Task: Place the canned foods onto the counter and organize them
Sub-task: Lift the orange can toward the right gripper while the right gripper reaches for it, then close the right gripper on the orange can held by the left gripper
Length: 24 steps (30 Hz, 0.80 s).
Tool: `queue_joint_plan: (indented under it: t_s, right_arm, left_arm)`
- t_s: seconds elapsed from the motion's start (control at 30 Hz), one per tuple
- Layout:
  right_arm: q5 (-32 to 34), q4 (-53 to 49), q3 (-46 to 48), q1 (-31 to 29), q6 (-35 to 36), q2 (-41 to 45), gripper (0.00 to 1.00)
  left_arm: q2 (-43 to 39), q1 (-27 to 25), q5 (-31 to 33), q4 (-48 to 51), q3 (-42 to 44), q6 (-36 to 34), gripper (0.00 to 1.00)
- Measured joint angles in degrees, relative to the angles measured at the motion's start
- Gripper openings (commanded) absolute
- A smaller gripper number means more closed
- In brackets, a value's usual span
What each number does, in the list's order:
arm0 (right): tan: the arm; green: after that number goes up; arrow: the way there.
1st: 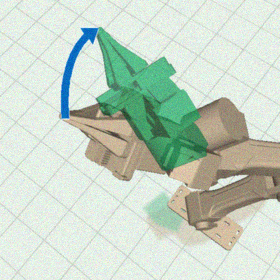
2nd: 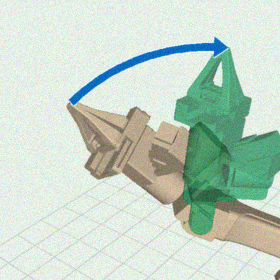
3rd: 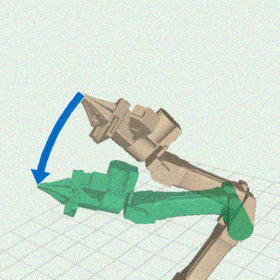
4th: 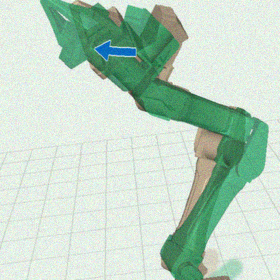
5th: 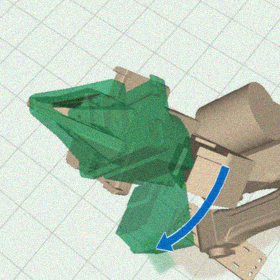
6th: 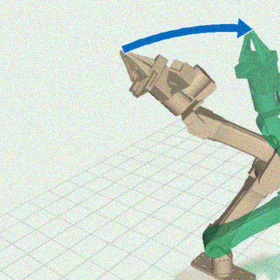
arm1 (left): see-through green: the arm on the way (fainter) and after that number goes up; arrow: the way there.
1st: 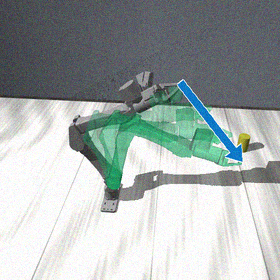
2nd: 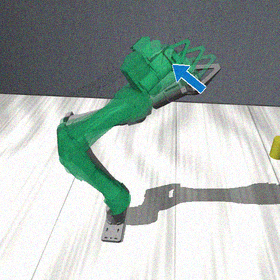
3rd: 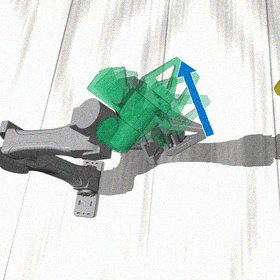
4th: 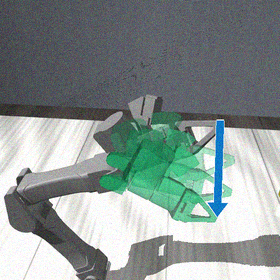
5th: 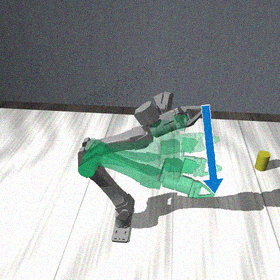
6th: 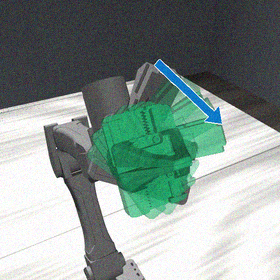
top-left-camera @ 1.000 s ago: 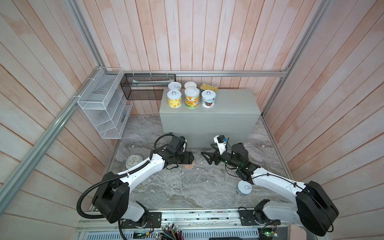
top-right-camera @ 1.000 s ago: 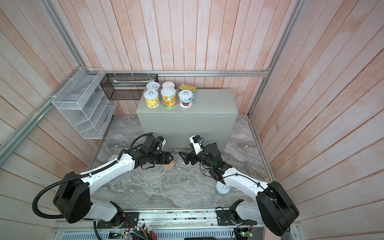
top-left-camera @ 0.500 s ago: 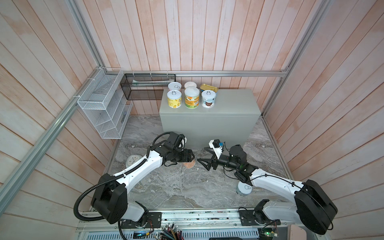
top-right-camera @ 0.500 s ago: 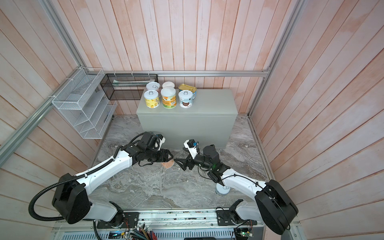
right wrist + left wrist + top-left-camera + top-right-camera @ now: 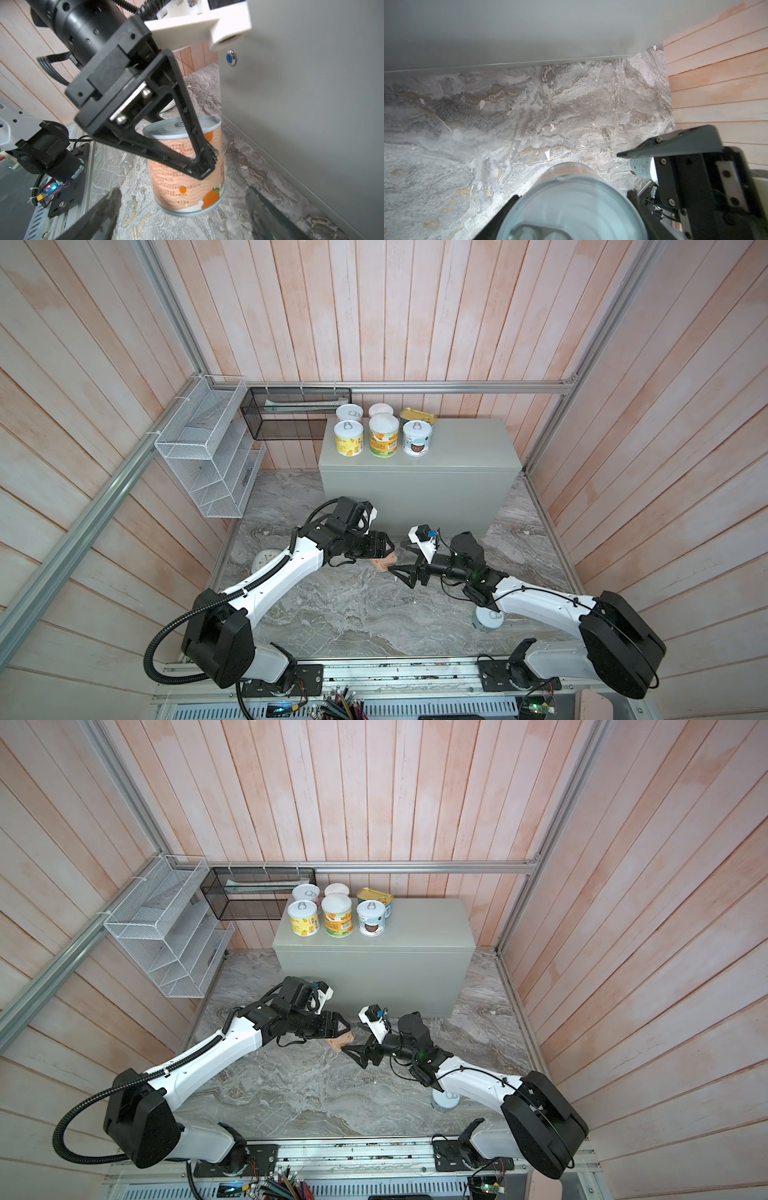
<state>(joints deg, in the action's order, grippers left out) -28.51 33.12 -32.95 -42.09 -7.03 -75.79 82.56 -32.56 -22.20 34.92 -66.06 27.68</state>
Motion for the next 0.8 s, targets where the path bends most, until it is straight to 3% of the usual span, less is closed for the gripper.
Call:
queue_joint_plan:
  t_s: [0.8]
  right_arm:
    - [-0.79, 6.54, -3.23, -0.57, -2.97, -6.32, 0.89]
  left_arm:
    - [-2.64, 0.37, -3.45, -1.36, 0.35, 1.57, 0.61]
